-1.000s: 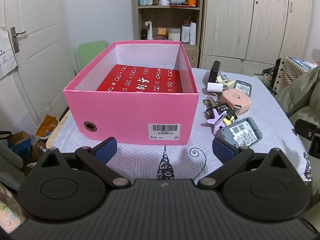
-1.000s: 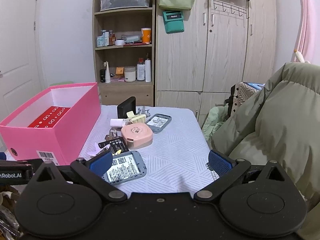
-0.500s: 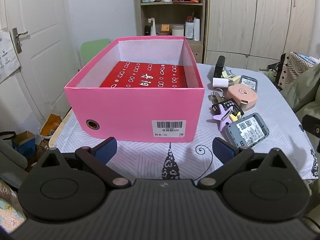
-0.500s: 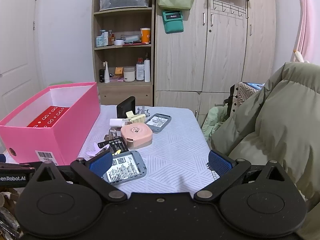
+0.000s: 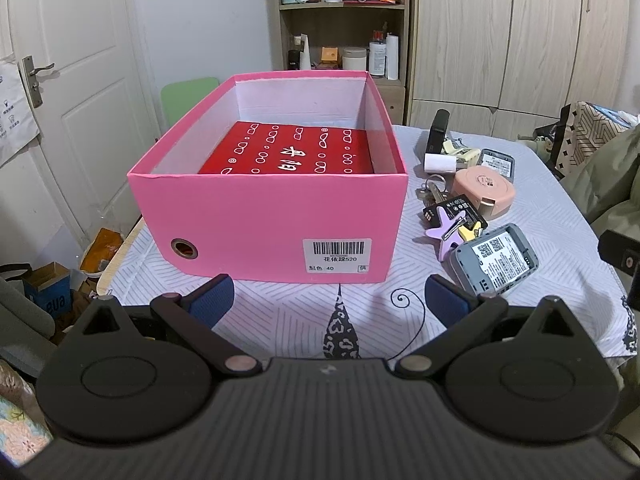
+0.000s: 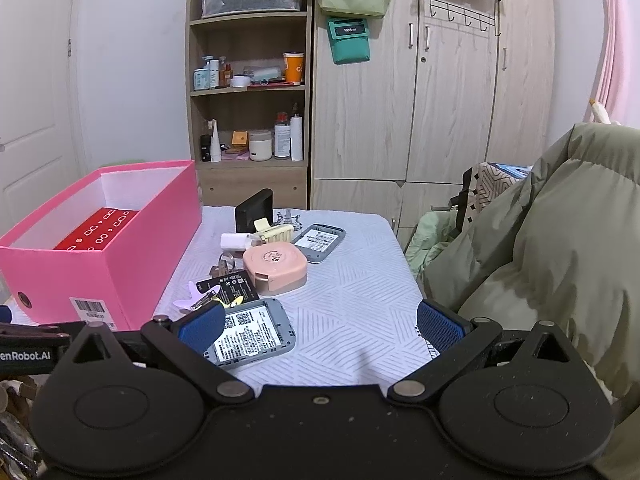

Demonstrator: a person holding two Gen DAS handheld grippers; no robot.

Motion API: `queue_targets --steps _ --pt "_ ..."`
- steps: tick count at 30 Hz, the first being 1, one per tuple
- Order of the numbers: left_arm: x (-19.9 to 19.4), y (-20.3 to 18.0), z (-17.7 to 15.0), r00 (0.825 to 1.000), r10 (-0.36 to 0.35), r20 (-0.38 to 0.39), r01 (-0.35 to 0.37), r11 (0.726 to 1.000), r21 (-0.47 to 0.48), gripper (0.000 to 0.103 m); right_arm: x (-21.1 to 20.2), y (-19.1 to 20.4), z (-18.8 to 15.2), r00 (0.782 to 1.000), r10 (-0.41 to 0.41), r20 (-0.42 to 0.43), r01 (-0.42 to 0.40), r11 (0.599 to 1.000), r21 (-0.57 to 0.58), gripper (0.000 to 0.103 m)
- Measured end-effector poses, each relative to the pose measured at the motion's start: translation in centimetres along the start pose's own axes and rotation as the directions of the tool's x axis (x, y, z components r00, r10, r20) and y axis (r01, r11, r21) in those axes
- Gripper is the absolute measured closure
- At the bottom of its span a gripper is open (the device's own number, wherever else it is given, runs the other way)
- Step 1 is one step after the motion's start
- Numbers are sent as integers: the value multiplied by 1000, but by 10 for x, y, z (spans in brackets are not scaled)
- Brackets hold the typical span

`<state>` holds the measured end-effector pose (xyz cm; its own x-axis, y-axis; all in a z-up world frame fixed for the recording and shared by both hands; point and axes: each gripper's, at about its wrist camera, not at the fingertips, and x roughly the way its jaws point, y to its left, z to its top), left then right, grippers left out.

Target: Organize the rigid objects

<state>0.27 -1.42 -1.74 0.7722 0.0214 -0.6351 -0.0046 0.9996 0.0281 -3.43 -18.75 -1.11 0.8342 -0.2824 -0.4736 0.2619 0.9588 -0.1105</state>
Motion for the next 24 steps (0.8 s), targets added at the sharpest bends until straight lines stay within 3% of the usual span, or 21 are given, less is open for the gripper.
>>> queue_targets --steps 17,21,24 --pt "-1 -2 0 1000 -4 -5 4 1000 16 0 0 0 0 1000 -7 1 7 1000 -7 0" --pt "-8 0 9 997 -68 -33 71 993 95 1 -4 -6 2 997 41 69 -41 999 6 0" --pt "-22 6 23 994 -104 -17 106 973 204 1 1 -12 0 987 115 110 -114 993 -20 0"
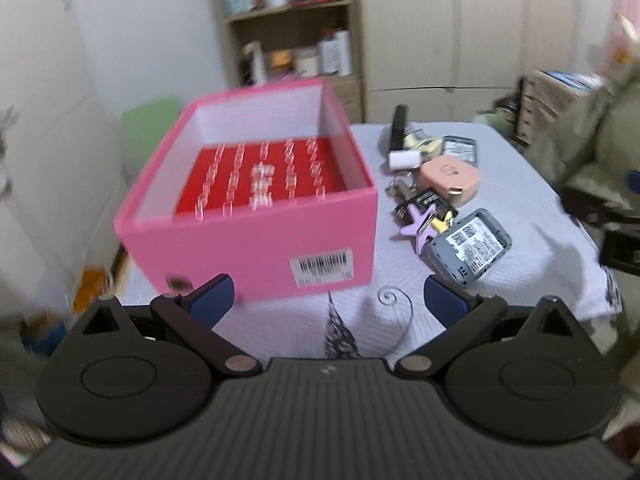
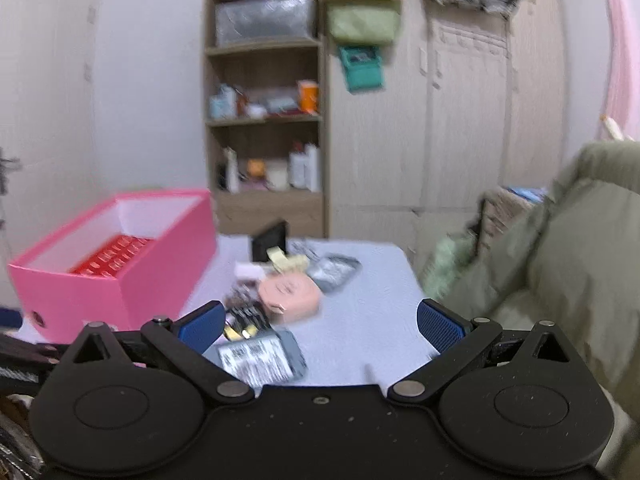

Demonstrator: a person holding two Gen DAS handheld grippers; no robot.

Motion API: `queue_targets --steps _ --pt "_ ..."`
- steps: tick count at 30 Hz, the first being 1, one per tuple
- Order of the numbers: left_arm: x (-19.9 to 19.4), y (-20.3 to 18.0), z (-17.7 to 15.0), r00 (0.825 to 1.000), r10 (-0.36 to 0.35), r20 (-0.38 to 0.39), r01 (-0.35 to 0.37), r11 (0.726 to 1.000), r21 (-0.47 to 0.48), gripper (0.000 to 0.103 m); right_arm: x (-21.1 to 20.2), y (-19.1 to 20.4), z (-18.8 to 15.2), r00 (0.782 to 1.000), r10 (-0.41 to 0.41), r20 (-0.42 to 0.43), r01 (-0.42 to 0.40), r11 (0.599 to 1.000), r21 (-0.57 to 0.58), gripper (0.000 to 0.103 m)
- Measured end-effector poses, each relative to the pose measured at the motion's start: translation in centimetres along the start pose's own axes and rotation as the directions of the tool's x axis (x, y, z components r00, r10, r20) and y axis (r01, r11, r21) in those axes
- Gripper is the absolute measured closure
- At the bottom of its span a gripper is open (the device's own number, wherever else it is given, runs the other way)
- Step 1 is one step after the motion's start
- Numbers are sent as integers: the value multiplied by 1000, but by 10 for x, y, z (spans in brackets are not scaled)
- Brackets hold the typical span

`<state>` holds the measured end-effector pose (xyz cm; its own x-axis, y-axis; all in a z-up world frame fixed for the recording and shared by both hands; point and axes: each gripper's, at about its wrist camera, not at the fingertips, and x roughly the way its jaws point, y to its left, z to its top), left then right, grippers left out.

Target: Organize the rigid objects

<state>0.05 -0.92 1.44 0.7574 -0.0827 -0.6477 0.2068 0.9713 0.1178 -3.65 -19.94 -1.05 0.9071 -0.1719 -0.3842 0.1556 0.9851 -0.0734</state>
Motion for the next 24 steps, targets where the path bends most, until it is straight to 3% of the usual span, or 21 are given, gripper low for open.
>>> queue_targets --steps 4,9,13,17,19,22,24 --pt "-15 22 24 1000 14 16 -16 990 139 1 24 -4 -5 994 53 -96 -55 998 -25 0" --pt "-9 58 52 996 90 12 -90 961 263 1 44 -1 -11 966 182 -186 -190 982 -24 0" --pt "18 92 64 995 82 -53 -65 962 267 2 70 16 -24 937 231 -261 -257 964 -70 0" --pt "44 121 79 993 24 -118 2 976 216 5 96 33 -34 929 184 -321 -243 958 -151 0" --pt "56 137 87 991 10 -134 14 985 174 9 104 36 -34 931 163 -326 -232 954 -188 0" --pt "77 152 96 988 44 -149 -21 988 152 16 112 38 -31 924 176 -339 -254 946 -201 0" --pt "92 162 101 984 53 -171 -29 990 140 28 116 39 -29 923 182 -340 -263 942 -210 0"
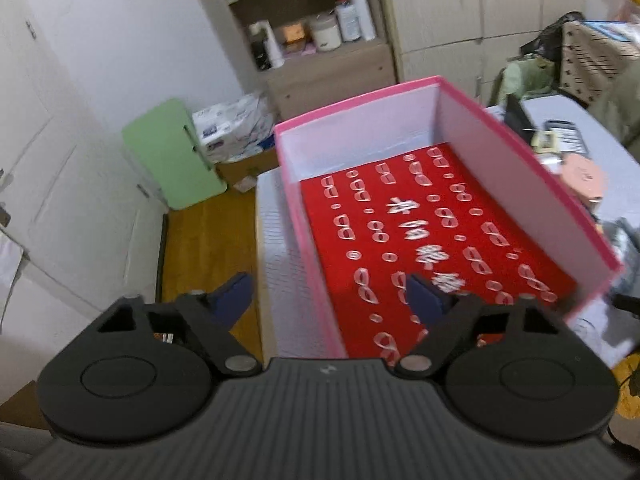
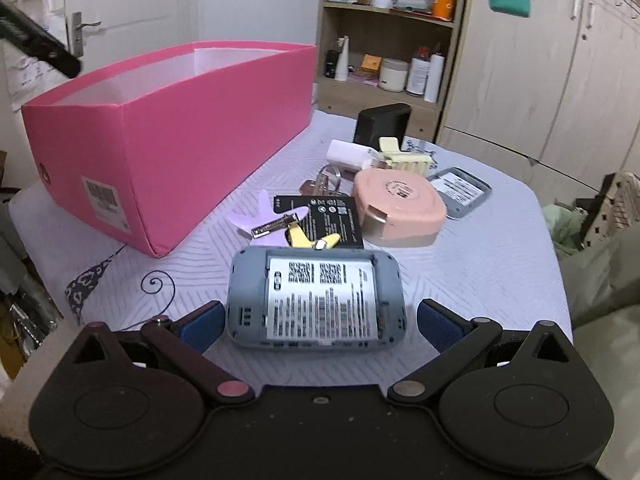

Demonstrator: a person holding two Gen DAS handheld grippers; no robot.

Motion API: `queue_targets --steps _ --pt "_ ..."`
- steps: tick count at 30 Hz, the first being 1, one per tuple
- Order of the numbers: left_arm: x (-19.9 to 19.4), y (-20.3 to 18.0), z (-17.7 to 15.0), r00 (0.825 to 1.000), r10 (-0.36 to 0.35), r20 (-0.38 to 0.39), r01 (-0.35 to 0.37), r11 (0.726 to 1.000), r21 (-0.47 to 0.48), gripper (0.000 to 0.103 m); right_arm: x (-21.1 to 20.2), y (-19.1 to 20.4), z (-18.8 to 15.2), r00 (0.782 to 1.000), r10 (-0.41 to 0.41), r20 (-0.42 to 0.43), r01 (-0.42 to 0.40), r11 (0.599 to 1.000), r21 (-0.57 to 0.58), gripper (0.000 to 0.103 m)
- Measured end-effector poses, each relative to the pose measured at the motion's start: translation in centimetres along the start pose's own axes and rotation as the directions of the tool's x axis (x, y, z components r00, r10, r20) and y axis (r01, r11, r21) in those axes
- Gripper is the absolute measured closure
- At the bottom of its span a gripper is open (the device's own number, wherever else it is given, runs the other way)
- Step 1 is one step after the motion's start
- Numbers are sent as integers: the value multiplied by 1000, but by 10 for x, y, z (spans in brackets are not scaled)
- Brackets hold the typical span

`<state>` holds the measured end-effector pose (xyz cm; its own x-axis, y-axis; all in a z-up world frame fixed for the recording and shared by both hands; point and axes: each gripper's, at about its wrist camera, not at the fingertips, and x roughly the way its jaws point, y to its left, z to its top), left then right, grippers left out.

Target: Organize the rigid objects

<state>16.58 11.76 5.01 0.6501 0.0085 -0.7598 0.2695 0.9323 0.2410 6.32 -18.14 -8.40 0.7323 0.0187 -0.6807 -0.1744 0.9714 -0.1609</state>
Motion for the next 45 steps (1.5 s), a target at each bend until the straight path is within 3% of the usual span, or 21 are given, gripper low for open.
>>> queue_targets --steps 7,9,13,18,24,31,33,36,40,45 --pt "46 24 17 995 -22 -95 14 997 -80 52 19 -13 7 995 82 -57 -79 995 58 0" --pt "55 23 16 994 -28 -105 20 997 -80 74 23 -18 9 993 99 -61 -94 992 89 0" --pt "64 19 12 993 -65 -101 58 996 -67 95 26 -17 15 992 102 -76 -95 992 87 2" --pt "64 16 7 996 -58 -66 53 997 -63 97 24 -17 21 994 63 -87 -58 996 62 2" --pt "61 22 3 996 -84 -34 80 993 -91 96 11 -32 36 996 60 -60 -51 989 142 3" --pt "58 23 2 994 -109 -30 106 989 -105 96 -30 -31 103 992 107 73 -114 988 104 2" --pt "57 20 0 994 -104 -20 102 990 -96 96 -38 -17 133 979 172 109 -179 983 51 2" --pt "58 23 -1 993 -117 -6 116 987 -108 96 -30 9 172 952 292 88 -294 956 11 2" --pt "58 23 -3 995 -98 25 100 988 -118 96 20 35 219 901 431 -42 -425 899 105 2" --pt "60 29 -4 992 -118 35 122 980 -157 96 110 50 252 841 501 -204 -443 855 269 2"
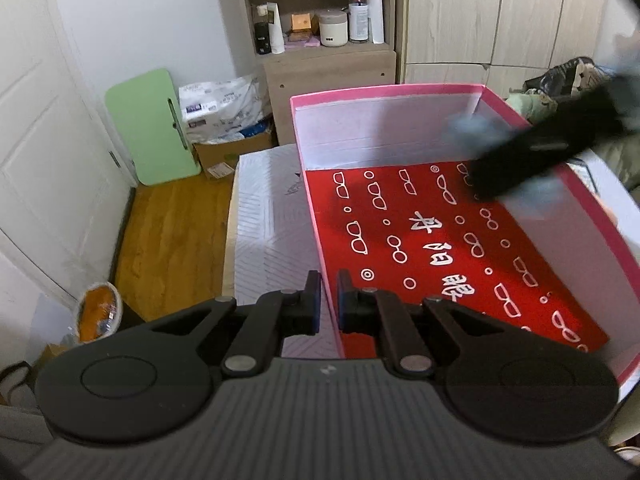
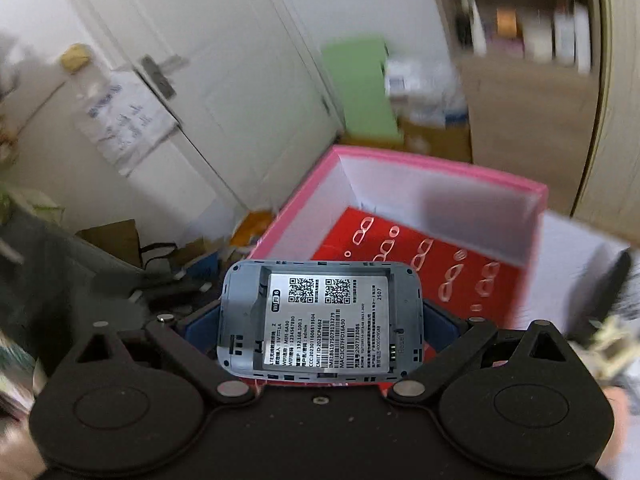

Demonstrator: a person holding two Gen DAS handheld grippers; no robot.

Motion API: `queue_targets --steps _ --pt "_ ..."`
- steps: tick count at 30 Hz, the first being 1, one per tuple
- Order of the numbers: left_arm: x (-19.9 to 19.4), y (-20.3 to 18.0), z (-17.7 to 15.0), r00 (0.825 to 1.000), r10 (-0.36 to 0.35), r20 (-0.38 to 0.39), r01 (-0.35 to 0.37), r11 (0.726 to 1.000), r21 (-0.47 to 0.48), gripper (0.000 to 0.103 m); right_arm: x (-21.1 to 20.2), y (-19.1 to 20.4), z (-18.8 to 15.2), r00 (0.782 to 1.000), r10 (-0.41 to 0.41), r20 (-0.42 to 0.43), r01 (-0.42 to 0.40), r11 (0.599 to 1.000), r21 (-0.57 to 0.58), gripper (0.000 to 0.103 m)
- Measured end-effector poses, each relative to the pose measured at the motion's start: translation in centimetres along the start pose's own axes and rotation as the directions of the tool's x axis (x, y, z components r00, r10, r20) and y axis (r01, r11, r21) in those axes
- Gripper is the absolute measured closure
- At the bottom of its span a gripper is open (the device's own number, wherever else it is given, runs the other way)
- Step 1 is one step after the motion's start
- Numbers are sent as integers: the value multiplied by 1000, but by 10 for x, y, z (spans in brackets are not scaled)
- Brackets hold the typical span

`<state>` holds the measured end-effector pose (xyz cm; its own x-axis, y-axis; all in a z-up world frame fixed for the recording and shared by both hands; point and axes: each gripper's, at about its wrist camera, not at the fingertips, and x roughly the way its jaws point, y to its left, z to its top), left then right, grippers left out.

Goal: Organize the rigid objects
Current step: 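Carry the grey router into the pink box and release it with the right gripper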

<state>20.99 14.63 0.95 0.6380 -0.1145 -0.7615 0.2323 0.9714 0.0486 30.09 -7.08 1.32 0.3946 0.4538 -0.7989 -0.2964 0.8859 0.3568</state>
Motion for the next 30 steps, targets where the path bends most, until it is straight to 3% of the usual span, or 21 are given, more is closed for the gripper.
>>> queue_targets --steps 4,13,19,30 --pt "3 0 -1 1000 -1 3 1 1000 -6 96 54 -18 17 998 -19 -67 27 992 122 2" --pt "3 1 -5 1000 -17 8 17 999 -29 95 109 -33 28 995 -30 -96 57 955 293 1" --pt "1 -1 -5 1000 -4 6 4 1000 -22 96 78 -34 22 998 12 -65 9 949 315 2" --pt "2 -3 -5 1000 15 2 -15 1000 -26 96 -56 3 -30 997 -2 75 -3 998 63 3"
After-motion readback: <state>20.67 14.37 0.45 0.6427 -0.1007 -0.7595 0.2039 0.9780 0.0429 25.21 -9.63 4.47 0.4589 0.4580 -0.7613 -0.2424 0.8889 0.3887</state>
